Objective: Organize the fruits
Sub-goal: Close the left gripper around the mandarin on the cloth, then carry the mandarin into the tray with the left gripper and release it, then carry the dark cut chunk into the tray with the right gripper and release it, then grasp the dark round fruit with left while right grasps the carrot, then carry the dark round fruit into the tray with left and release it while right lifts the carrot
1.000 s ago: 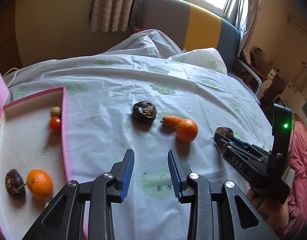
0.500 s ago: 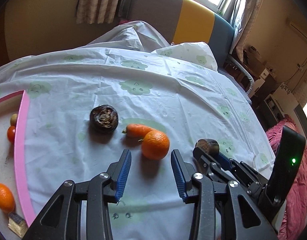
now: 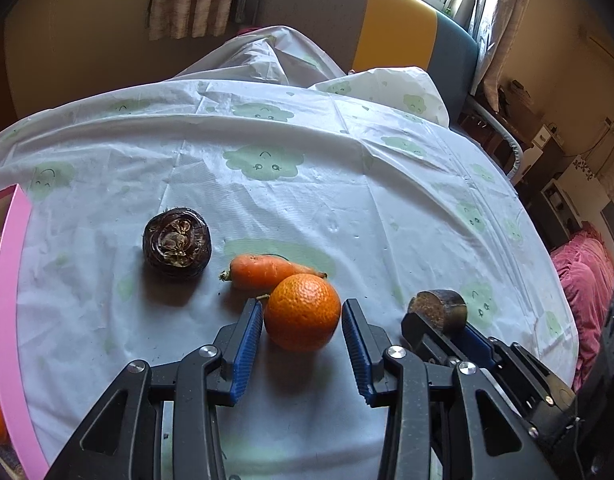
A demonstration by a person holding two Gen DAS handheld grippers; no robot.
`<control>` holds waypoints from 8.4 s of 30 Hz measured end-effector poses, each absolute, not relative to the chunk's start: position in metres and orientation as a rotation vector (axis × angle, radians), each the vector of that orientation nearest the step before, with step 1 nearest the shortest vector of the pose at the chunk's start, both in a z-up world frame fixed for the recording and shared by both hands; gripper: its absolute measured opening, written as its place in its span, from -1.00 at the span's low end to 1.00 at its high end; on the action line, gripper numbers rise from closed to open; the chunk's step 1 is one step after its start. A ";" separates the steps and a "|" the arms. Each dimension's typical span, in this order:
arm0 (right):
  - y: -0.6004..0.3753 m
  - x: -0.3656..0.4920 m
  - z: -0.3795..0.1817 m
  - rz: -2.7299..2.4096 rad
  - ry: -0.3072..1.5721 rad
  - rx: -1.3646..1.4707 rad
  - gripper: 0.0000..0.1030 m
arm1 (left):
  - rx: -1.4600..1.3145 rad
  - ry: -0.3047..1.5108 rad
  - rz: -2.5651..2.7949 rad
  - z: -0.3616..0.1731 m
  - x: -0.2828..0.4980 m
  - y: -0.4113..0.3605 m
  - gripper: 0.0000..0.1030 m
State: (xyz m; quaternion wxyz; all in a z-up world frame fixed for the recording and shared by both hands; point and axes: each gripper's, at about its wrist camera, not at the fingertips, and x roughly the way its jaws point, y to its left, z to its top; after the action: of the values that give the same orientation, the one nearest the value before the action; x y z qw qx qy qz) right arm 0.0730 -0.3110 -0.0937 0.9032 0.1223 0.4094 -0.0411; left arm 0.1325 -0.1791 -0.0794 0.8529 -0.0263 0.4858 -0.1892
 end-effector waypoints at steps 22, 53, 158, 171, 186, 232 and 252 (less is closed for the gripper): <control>-0.310 0.075 -0.098 -0.082 0.850 0.251 -0.44 | 0.021 0.913 -0.301 -0.086 0.094 -0.135 -0.29; -0.304 0.076 -0.097 -0.102 0.862 0.197 -0.44 | -0.030 0.782 -0.211 -0.005 0.054 -0.057 -0.30; -0.232 0.104 -0.074 0.107 0.863 0.259 -0.24 | -0.077 0.828 -0.058 -0.018 0.032 0.034 -0.09; -0.217 0.138 -0.073 0.333 0.893 -0.172 0.15 | -0.039 0.837 -0.169 -0.010 0.054 -0.002 -0.09; -0.225 0.149 -0.083 0.451 0.920 -0.279 -0.47 | -0.019 0.921 -0.308 -0.025 0.110 -0.070 -0.09; -0.219 0.093 -0.074 0.272 0.885 0.010 -0.48 | -0.028 0.789 -0.150 0.015 0.062 -0.019 -0.14; -0.123 0.054 -0.059 0.409 0.872 -0.085 -0.48 | -0.151 0.877 0.083 -0.048 0.013 0.099 -0.13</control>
State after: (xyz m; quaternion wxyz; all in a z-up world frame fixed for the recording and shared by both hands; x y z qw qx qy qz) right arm 0.0545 -0.1233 -0.0592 0.8853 -0.0408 0.4193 0.1969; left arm 0.0130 0.0992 -0.0478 0.9019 -0.0732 0.4238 0.0402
